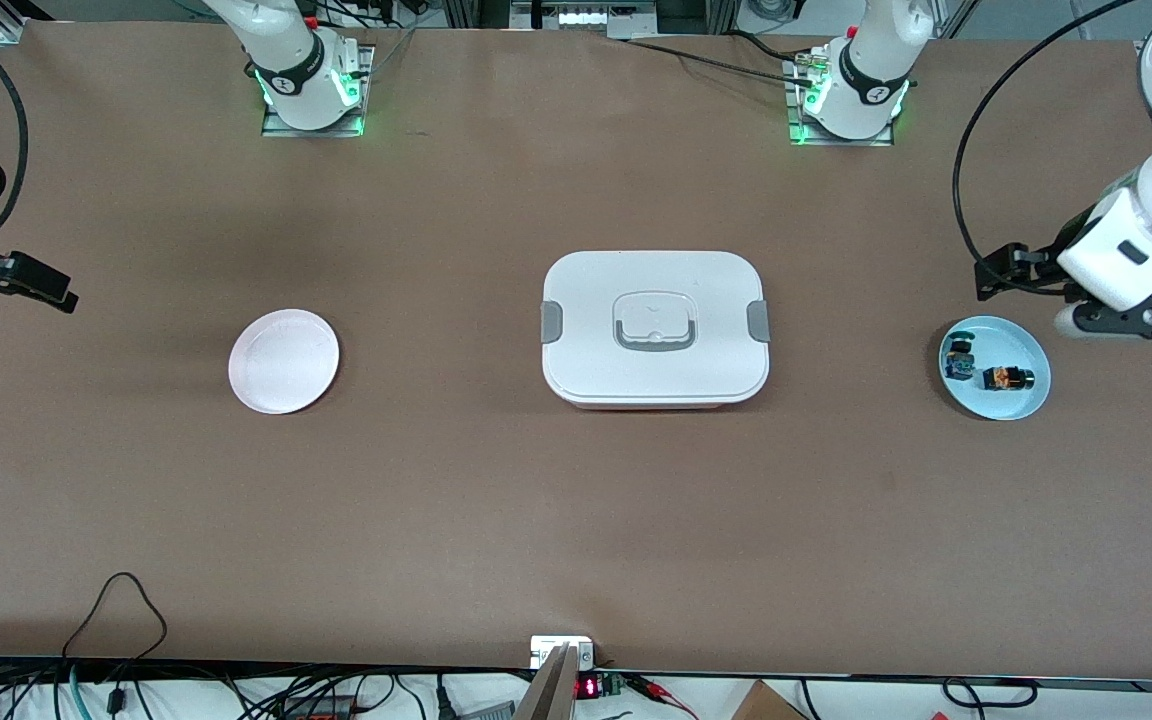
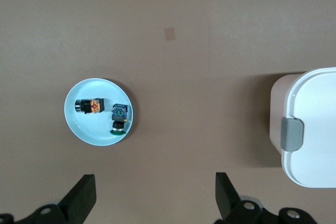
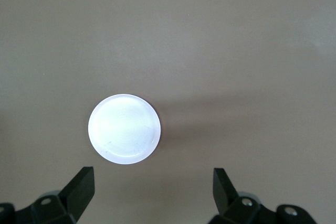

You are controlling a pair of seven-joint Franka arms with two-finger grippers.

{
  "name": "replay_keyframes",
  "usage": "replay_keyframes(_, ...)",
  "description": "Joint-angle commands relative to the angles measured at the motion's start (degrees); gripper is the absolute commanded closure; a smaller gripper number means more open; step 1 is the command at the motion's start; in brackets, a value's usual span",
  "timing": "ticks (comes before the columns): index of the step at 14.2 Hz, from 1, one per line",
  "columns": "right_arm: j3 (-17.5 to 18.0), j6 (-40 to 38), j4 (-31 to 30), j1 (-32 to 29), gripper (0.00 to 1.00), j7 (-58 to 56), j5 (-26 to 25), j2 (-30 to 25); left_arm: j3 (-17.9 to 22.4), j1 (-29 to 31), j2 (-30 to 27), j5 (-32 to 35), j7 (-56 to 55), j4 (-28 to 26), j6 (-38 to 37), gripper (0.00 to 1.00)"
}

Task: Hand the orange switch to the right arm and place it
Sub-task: 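Move the left gripper down toward the switches on the blue plate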

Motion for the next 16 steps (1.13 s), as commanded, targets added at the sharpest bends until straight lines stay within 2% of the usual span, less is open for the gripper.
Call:
replay_keyframes(1, 0.3, -0.1, -0.5, -0.3, 0.00, -0.4, 0.5, -0.5, 0.2, 2.5, 3.7, -0.4, 1.0, 1.6, -1.3, 0.00)
replay_keyframes(5, 0.3, -0.3, -0.5, -0.2, 0.00, -0.5, 0.6, -0.6, 0.1, 10.6, 9.1, 1.7, 1.6, 1.6, -0.5, 0.00)
replay_keyframes(9, 0.3, -1.7, 0.1, -0.1, 0.00, -0.6, 0.6, -1.5, 0.1, 14.0, 12.8, 4.4, 8.2, -0.1, 7.0, 0.00)
replay_keyframes(12, 0.7, -5.0, 0.7, 0.0, 0.00, -0.7, 0.3, -2.1, 0.0, 17.0, 13.6, 4.3, 11.0, -5.6, 16.1, 0.00)
replay_keyframes(16, 0.9, -5.2, 1.3, 0.1, 0.00, -0.7, 0.5, -2.1, -0.5, 19.7, 13.0, 3.5, 13.8, -14.3, 28.8, 0.00)
